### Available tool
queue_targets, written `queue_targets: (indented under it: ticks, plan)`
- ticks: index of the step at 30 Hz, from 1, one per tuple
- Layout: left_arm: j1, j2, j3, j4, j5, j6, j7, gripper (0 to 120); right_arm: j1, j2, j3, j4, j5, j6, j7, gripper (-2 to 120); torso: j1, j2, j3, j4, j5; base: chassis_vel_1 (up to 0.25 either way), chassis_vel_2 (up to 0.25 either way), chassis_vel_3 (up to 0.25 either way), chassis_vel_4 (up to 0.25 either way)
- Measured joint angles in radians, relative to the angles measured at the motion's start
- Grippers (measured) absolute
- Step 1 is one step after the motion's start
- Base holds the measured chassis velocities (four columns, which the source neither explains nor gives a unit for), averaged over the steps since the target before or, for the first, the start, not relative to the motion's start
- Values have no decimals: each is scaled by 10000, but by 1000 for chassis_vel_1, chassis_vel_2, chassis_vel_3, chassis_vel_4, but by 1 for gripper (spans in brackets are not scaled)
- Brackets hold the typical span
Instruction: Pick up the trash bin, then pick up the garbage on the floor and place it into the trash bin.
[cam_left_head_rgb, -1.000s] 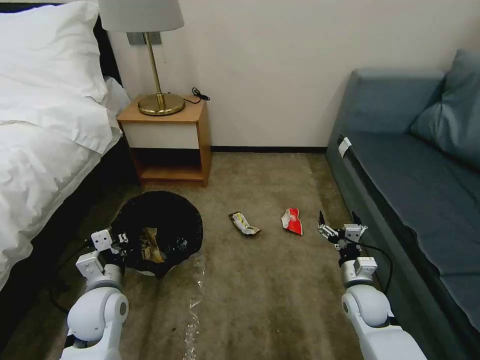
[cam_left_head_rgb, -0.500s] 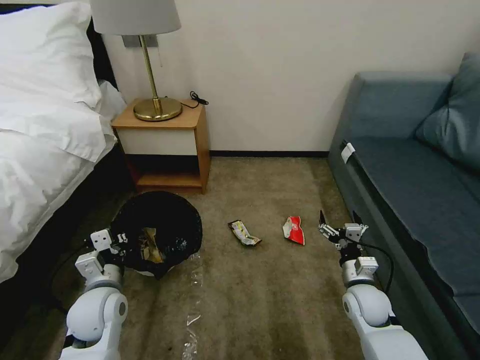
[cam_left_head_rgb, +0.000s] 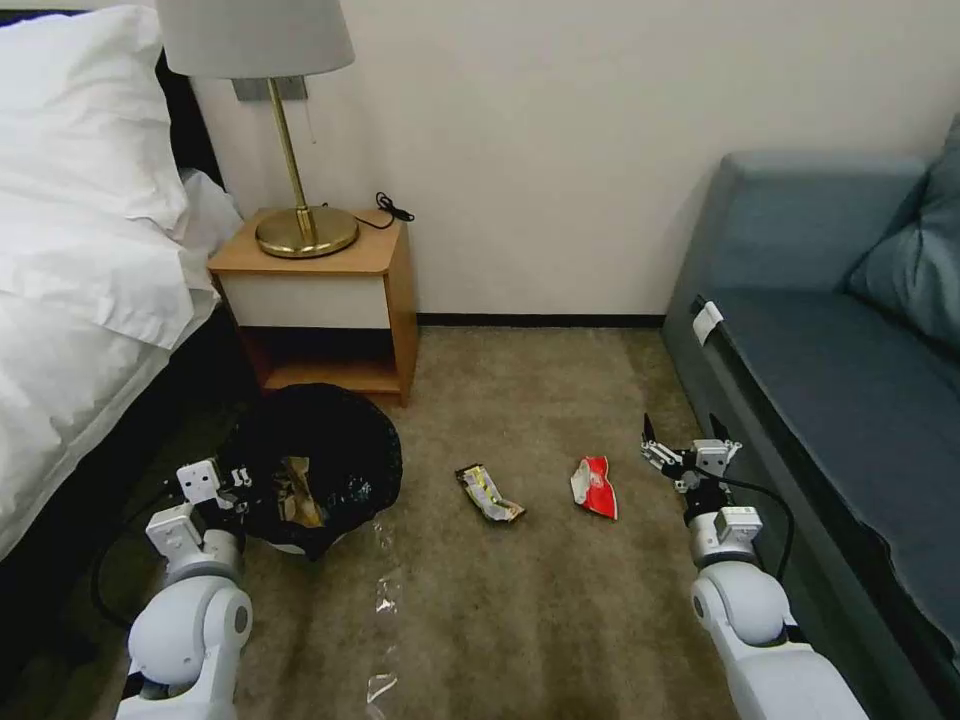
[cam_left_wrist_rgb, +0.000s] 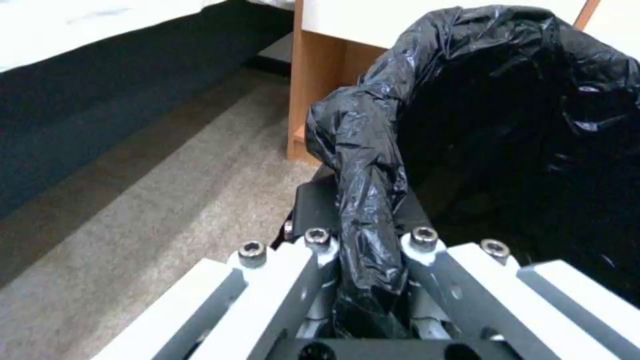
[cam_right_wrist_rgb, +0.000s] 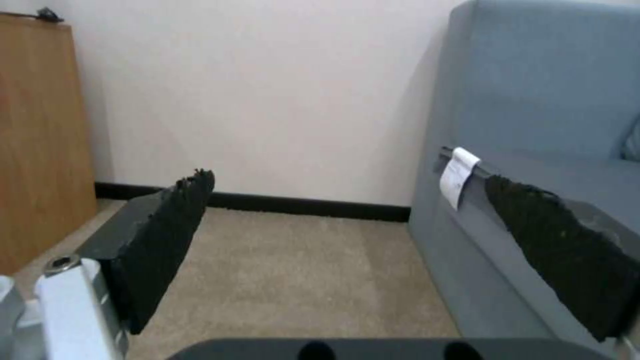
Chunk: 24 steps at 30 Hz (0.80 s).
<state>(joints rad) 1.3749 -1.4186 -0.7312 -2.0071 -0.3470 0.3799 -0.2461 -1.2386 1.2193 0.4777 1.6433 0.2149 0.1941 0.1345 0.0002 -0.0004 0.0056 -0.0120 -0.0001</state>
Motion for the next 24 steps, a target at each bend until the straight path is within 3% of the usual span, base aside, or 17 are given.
queue_targets:
  ticks: [11,18,24]
  plan:
    - [18,-24,20,-81,25,13,-14,4,155,-74,50,-467,-551,931,-91,100,0,-1,1,0,-1,-81,80,64,-85]
    - [95,-32,18,-113,39,22,-29,4,341,-348,-192,-586,-921,965,-32,100,-1,0,-1,-1,0,0,0,0,0]
    - [210,-117,20,-215,86,19,-33,4,1342,-1016,-1063,-1254,-795,571,234,100,-1,0,-1,-1,0,0,0,0,0]
